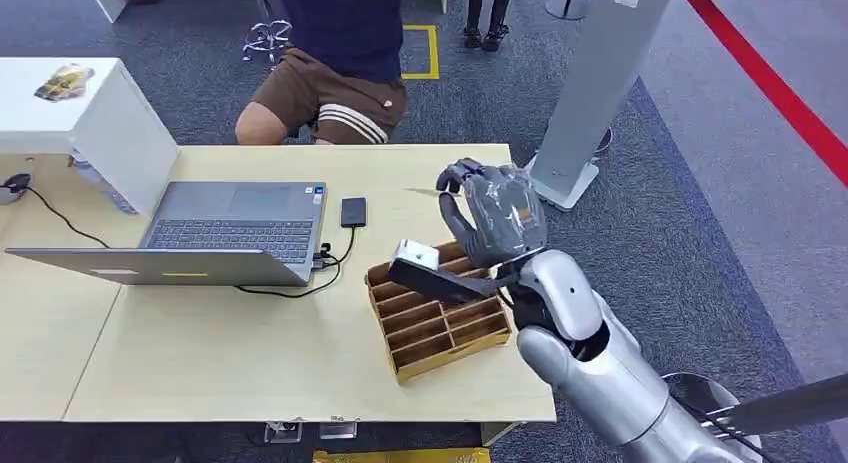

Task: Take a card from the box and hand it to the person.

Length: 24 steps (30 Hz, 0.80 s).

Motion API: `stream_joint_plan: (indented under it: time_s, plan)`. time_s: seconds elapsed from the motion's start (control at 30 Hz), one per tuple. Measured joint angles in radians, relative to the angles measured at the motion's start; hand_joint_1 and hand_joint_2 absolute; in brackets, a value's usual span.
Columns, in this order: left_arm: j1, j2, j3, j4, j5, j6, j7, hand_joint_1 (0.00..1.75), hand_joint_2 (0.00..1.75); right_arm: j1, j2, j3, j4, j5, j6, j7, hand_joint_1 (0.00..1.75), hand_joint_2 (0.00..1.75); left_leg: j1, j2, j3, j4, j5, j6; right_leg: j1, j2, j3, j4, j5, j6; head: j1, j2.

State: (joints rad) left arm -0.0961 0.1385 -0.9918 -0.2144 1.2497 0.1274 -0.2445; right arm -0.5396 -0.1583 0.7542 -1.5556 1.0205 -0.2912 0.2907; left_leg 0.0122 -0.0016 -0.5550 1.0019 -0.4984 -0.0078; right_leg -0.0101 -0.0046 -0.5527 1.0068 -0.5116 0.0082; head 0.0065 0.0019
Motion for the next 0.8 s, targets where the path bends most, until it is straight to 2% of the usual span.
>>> stream_joint_plan:
  time_s: [0.1,0.23,0.5,0.8]
  plan:
    - [-0.001,-0.001,0.000,0.000,0.000,0.000,0.000,0.00,1.75,-0.005,0.016,0.000,0.082,0.042,-0.089,-0.013,1.68,1.75,0.000,0.000,0.000,0.000,0.000,0.000,0.000,0.000,0.000,0.000,0.000,0.000,0.000,0.000]
    - [-0.001,-0.002,0.000,0.000,0.000,0.002,0.000,0.00,1.75,-0.010,0.034,-0.001,0.180,0.058,-0.133,-0.019,1.68,1.75,0.000,0.000,0.000,0.000,0.000,0.000,0.000,0.000,0.000,0.000,0.000,0.000,-0.001,0.000]
    - [-0.001,-0.002,0.000,0.000,0.001,0.003,0.000,0.00,1.75,-0.021,0.069,-0.001,0.319,0.032,-0.153,-0.031,1.68,1.75,0.000,0.000,0.000,0.000,0.000,0.000,0.000,0.000,0.000,0.000,0.000,0.000,-0.001,0.000]
    - [-0.001,-0.002,0.000,0.000,0.001,0.002,-0.002,0.00,1.75,-0.021,0.087,0.000,0.375,0.018,-0.162,-0.037,1.68,1.75,0.000,0.000,0.000,0.000,0.000,0.000,0.000,0.000,0.000,0.000,0.000,0.000,0.000,0.000]
